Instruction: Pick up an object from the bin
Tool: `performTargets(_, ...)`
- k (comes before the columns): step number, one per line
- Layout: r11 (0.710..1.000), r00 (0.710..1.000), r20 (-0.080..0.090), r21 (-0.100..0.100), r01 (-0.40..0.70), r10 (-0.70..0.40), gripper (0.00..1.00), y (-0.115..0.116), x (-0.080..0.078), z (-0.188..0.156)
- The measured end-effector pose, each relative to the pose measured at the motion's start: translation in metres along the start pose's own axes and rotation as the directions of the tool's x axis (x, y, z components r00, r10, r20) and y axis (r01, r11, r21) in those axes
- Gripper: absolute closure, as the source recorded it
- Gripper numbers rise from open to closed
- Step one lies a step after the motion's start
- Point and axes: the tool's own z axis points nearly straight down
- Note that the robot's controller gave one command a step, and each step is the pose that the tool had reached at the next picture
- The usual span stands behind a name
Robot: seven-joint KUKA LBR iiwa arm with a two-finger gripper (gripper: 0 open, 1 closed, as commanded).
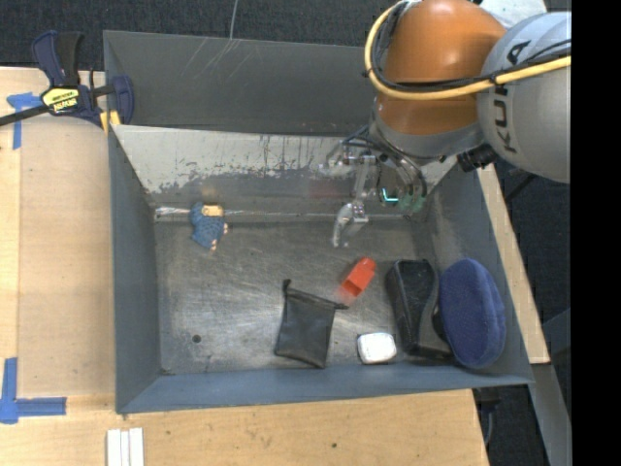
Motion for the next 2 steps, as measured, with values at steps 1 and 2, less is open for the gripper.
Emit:
performTargets(1,0.965,0.965,0.015,0.001,0.261,-0.261,0.0,-0.074,0.05,0.148)
performTargets(2,0.864,0.864,0.011,0.006,0.504,-0.504,0.0,-0.069,0.026,0.12)
